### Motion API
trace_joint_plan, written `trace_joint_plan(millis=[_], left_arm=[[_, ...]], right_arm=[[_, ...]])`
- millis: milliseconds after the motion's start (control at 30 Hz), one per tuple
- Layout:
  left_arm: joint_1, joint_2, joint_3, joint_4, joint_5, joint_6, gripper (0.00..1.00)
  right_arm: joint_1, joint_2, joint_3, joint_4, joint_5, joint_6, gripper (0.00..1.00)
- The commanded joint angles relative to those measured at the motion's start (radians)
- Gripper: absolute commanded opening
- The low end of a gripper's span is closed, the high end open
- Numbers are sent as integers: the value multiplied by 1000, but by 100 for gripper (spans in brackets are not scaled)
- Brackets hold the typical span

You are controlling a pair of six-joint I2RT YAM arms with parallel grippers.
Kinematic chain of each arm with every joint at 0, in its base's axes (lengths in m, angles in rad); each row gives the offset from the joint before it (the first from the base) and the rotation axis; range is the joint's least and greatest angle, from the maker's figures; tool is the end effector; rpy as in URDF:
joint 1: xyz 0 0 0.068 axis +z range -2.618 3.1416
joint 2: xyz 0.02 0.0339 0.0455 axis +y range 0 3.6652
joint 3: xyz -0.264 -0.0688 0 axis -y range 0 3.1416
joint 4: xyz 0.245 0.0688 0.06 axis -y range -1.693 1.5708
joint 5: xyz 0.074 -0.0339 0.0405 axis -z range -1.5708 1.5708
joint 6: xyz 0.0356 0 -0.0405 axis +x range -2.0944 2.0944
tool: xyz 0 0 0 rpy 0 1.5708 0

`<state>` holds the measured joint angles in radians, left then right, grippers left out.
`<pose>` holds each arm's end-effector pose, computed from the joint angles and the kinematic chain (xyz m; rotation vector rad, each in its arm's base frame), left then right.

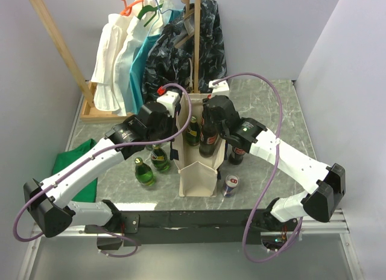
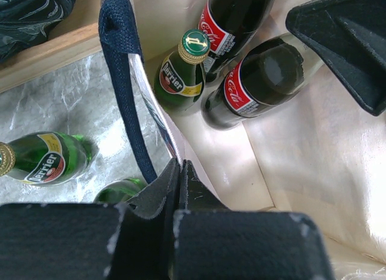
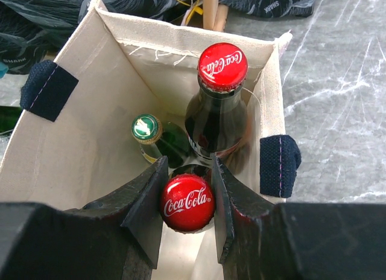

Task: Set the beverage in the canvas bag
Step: Place the drink in the canvas bag.

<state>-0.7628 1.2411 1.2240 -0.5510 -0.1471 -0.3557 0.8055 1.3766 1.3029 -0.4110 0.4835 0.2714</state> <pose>0.2007 -0.1846 0.3603 0.3531 2.1446 -0.4958 0.2275 0.2129 0.3652 -0.2382 1.9870 0.1937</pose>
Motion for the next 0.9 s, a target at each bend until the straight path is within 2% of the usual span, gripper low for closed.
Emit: trace_joint_plan(millis=[0, 433, 633, 700, 733, 767, 833, 867], left_arm=[[-3, -3, 31, 8, -28, 14, 1], [-3, -51, 60, 9, -141, 21, 1], [-3, -51, 65, 22, -114, 32, 1], [-1, -39, 66, 14, -105, 29, 10], [-3, -34, 66, 11, -101, 27, 19], [-1, -28, 66, 7, -95, 27, 36], [-3, -23, 63, 6, -89, 24, 44], [-1, -20, 62, 8, -83, 23, 53]], right_arm=[[4, -42, 1, 120, 38, 25, 0], [4, -90, -47, 92, 96, 15, 0], [4, -80, -42, 81, 75, 11, 0], [6, -79, -47, 78, 58, 14, 0], [6, -79, -48, 78, 55, 15, 0], [8, -77, -48, 74, 53, 17, 0], [6, -76, -48, 67, 53, 20, 0], [6, -76, -48, 64, 52, 19, 1]])
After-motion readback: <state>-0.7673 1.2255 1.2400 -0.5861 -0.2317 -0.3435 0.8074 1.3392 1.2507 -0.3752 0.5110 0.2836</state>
